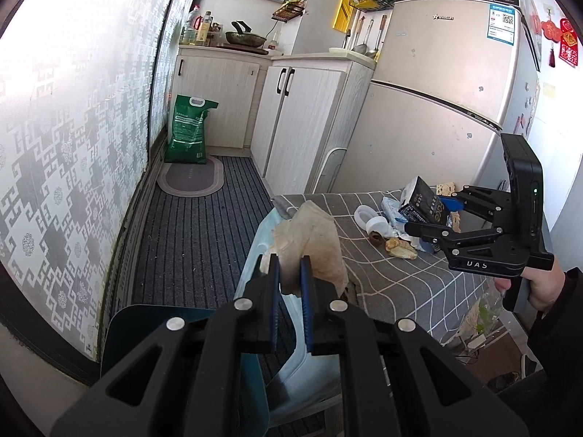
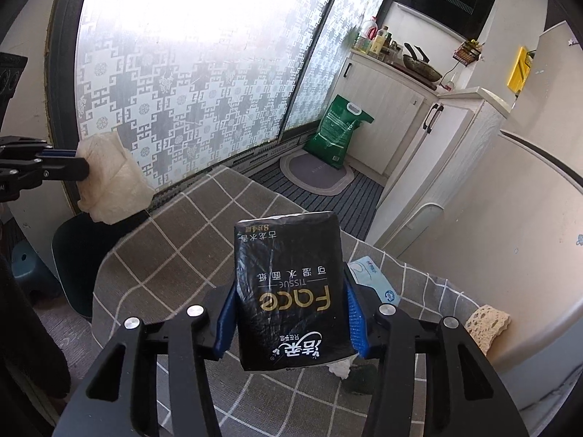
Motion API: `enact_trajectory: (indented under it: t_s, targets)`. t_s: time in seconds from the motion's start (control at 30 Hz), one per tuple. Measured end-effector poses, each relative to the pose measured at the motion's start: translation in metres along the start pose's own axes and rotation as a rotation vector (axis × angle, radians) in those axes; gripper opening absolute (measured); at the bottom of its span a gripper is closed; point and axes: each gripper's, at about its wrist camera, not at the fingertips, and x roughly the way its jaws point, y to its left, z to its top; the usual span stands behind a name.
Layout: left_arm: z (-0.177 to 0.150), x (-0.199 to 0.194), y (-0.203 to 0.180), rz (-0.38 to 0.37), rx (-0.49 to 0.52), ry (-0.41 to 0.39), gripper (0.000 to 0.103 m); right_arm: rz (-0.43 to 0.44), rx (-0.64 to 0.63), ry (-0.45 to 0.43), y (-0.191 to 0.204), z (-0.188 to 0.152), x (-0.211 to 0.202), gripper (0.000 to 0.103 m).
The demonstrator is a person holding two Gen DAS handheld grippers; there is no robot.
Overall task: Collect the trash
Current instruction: 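Carry the tissue and black pack over the teal bin with both grippers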
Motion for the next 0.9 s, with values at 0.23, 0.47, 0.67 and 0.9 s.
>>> enact_trajectory:
  t_s: [0.23,0.47,0.67,0.9]
  targets:
    - [-0.012,-0.007,0.029,0.08,-0.01,0.02,0.012,-0.023,0.018,-0.037,0.012,0.026,-0.009,0.05]
    - [-0.033,-0.002,0.06,0.157,-0.018,0.076,0.012,0.043,0.044,-0.069,0.039,0.051,-0.016,0.05]
    - [-0.051,0.005,0.086,0.191,-0.041,0.134,0.012,0.151,0.074,-0.07,0.072,0.073,-0.012,0.05]
    - [-0.072,0.016,0.105,0.215,-0.057,0.217,0.012,0.282,0.099,0.005,0.117,0.084,0.013,0.05]
